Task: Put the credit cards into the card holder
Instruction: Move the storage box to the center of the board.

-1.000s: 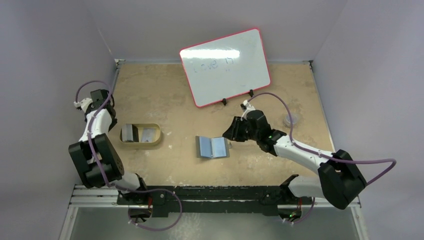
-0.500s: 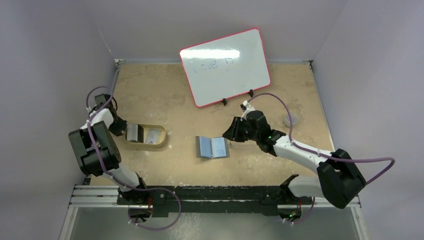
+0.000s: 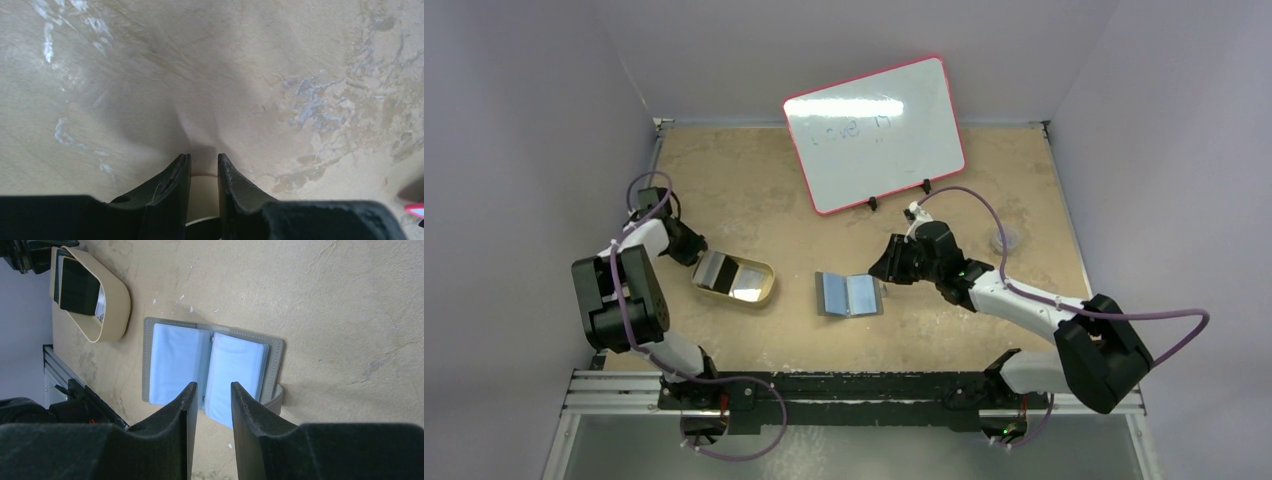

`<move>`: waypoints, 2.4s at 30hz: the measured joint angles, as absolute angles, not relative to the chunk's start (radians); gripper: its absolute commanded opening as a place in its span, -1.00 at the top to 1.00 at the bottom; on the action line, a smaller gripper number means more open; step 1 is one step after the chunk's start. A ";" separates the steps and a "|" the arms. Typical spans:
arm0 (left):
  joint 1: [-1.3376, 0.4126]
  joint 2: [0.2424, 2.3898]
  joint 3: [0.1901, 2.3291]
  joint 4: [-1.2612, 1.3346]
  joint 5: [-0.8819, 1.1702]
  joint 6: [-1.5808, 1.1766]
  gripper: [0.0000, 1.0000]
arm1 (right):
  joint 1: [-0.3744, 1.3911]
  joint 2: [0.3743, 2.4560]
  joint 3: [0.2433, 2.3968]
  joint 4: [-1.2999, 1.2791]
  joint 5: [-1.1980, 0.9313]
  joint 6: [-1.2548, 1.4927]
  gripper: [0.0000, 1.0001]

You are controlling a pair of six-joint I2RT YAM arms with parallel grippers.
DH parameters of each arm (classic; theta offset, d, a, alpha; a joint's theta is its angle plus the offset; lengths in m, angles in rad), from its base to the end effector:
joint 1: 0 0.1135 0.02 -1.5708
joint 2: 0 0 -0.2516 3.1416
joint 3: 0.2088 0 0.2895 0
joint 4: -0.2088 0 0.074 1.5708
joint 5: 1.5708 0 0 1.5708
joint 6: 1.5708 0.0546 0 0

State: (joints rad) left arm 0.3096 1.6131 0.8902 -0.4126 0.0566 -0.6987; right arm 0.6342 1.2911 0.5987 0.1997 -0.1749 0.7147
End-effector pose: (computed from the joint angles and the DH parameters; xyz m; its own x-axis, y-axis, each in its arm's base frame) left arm 0.3218 0.0997 0.1060 -0.4802 -0.8279 -0.2899 -0.7710 0.5560 -0.3105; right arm 0.2517 0.1969 0.1603 -0.7511 0.2487 -0.6115 -0.2843 0.7142 0.6396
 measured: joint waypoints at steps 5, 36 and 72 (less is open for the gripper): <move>0.300 1.530 0.894 -0.473 0.019 -0.706 0.31 | 0.634 1.289 0.599 0.200 -0.175 0.721 0.33; 0.274 1.099 0.616 -0.876 -0.290 -1.316 1.00 | 0.637 1.188 0.560 0.185 -0.173 0.741 0.34; -0.254 1.201 0.829 -0.662 -0.413 -1.451 0.74 | 0.637 1.156 0.559 0.178 -0.168 0.744 0.34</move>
